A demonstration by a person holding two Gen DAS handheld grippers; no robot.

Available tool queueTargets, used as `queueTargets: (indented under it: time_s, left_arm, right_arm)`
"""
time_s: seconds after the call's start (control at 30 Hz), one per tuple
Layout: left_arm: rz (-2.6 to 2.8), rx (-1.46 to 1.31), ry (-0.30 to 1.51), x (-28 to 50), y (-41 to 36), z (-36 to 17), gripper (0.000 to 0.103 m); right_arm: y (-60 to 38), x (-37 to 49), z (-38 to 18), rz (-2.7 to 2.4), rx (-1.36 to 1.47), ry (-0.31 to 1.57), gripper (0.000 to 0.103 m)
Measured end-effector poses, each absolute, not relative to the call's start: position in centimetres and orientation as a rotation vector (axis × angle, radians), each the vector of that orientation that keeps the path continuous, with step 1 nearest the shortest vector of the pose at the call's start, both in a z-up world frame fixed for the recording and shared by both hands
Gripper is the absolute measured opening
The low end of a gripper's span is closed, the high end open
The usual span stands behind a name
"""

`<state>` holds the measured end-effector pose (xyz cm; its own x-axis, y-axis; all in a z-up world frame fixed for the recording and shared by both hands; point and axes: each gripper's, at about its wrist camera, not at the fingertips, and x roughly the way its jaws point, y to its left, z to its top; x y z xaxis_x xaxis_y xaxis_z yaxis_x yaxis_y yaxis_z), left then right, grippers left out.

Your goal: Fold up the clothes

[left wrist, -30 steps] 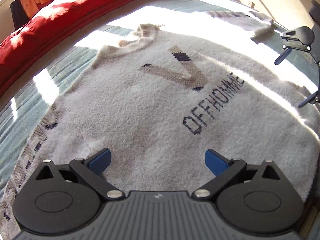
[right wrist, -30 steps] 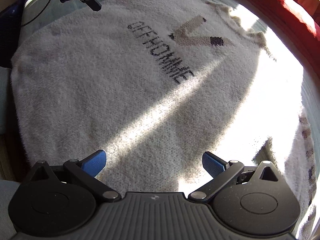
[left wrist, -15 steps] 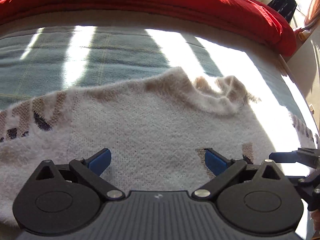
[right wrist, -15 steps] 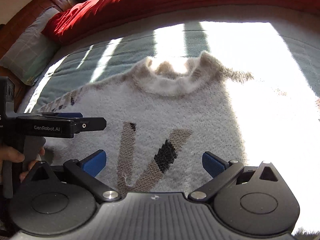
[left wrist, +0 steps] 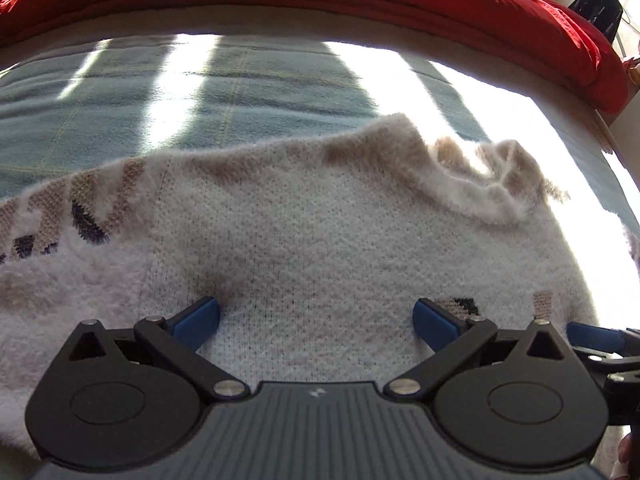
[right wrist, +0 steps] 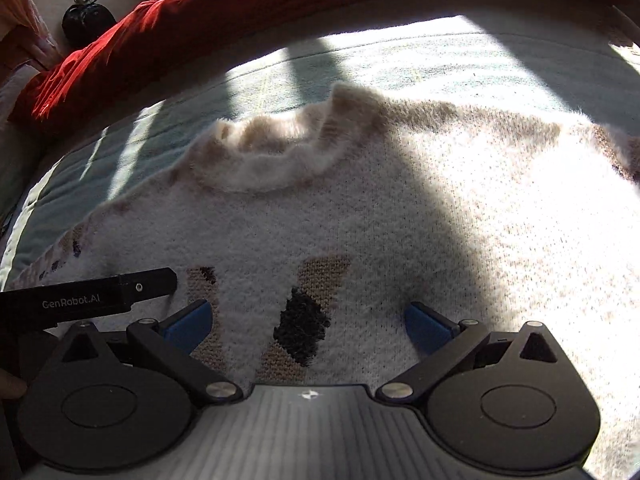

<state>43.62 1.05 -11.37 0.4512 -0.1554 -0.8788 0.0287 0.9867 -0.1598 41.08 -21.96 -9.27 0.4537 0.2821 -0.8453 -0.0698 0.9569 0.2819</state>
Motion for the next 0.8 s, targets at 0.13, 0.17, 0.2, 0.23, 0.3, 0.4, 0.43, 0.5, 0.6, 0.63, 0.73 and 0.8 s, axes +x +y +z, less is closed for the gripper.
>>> queueTargets:
  time_s: [0.13,0.17,0.2,0.23,0.3,0.4,0.43,0.5,0.6,0.63,0.73,0.8]
  left_arm:
    - [-0.07,-0.159,1.057,43.8,1.4,-10.3,0.102]
    - [-0.06,-0.156,1.039,43.9,1.5,-10.0,0.102]
    - [-0.053,-0.154,1.025,44.1,1.6,-9.8,0.102]
    - [-0.053,-0.155,1.022,44.6,1.8,-9.8,0.102]
    - [-0.046,-0.151,1.017,45.8,2.2,-10.0,0.102]
    - [-0.057,-0.138,0.999,47.6,2.5,-10.6,0.102]
    - [-0.061,-0.133,1.001,48.2,2.6,-10.9,0.102]
    - [-0.057,-0.13,1.001,49.3,2.8,-11.6,0.102]
    - [-0.068,-0.159,0.991,50.1,3.1,-11.5,0.102]
    - [-0.079,-0.177,0.985,50.0,3.2,-11.1,0.102]
    - [-0.127,-0.223,0.955,49.7,2.9,-10.2,0.102]
    - [-0.179,-0.23,0.945,49.6,2.2,-10.1,0.102]
  right_arm:
    - [-20.1,40.3,-9.6,0.218,0.06,1.049,0.103]
    - [-20.0,40.1,-9.7,0.215,0.053,1.041,0.103]
    - [-20.0,40.1,-9.7,0.21,0.056,1.035,0.103]
    - [-20.1,40.0,-9.8,0.205,0.06,1.028,0.103]
    - [-20.0,40.0,-9.8,0.196,0.056,1.022,0.103]
    - [-19.7,40.1,-9.8,0.196,0.031,1.024,0.103]
    - [-19.7,40.1,-9.9,0.196,0.032,1.023,0.103]
    - [-19.7,40.1,-9.9,0.197,0.032,1.019,0.103]
    - [-19.7,39.9,-9.9,0.197,0.025,1.006,0.103]
    - [-19.7,39.9,-9.9,0.196,0.025,1.002,0.103]
    - [-19.7,39.7,-10.0,0.194,0.026,0.991,0.103]
    - [-19.6,39.6,-10.0,0.189,0.024,0.987,0.103]
